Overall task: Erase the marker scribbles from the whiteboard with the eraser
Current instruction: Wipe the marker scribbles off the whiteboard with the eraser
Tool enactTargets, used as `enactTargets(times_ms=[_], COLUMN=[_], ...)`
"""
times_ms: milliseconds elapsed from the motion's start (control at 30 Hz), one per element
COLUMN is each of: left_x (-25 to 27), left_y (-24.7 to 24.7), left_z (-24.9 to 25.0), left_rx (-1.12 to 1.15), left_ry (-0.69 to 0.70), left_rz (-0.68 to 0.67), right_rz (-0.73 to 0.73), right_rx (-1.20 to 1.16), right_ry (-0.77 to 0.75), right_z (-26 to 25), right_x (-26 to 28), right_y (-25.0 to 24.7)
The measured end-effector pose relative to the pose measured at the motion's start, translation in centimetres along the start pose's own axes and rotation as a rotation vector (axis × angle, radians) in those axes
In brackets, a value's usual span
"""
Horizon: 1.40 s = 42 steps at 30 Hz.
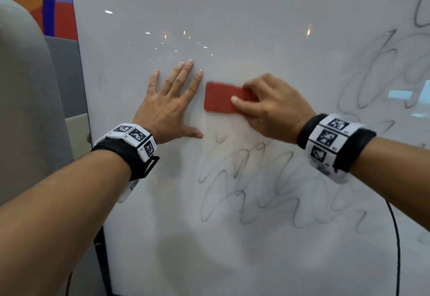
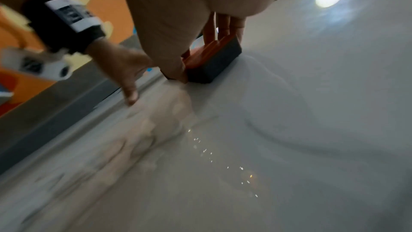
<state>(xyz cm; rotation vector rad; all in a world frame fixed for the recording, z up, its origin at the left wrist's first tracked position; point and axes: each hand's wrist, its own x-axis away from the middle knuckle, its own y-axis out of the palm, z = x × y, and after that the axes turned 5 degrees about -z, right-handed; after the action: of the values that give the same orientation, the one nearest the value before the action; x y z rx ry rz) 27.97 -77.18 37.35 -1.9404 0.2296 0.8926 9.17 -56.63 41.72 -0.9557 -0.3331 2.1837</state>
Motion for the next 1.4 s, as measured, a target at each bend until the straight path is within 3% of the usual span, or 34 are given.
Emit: enactTargets(times_ms=[133,267,400,567,633,733,833,1000,1100,1267,1400], left_x=[0.1,0.2,0.3,0.6,0.4,-0.4,-1.1,-1.8,-1.7,-1.5,-1.5], left_y=[0.0,-0.2,-0.4,-0.4,-0.5,-1.0,-1.4,-1.3,-1.0,-0.7,-0.6], left_z=[0.0,-0.1,-0.2,0.1,0.3,0.6,1.0,2.0,2.3,2.4,2.4], left_rx=[-0.003,-0.018,-0.031,0.037,0.084,0.076,0.031,0.019,0.016,0.000,-0.007], left_ry=[-0.003,-0.001,0.006,-0.012,-0.019,-0.013,0.037,0.047,0.037,0.034,0.028], left_rz=[-0.011,-0.043,-0.048,0.051,0.119,0.180,0.176,0.112,0.097,0.091,0.070], right_rz=[0.017,-0.052,-0.053,0.044,0.043,-0.074,-0.097,0.035,0.107,-0.029,0.018], right_rx=[0.001,-0.038,-0.013,0.014,0.004,-0.034,-0.025,0.027,0.022,-0.036,0.001], right_ry=[0.116,0.006,-0.060,0.167,0.129,-0.024,-0.062,0.156,0.247,0.010,0.059], right_z=[-1.3,-4.0,-1.8,0.9,-0.7,-2.8,-1.5,2.5,1.2,-2.2,0.8], right_x=[-0.1,2.1,1.2,1.3,2.7,4.6,4.7,4.0,5.0,8.0,6.6], right_y=[0.3,2.0,0.9,-0.9,0.3,1.5,0.8,-1.3,-0.6,1.6,0.2])
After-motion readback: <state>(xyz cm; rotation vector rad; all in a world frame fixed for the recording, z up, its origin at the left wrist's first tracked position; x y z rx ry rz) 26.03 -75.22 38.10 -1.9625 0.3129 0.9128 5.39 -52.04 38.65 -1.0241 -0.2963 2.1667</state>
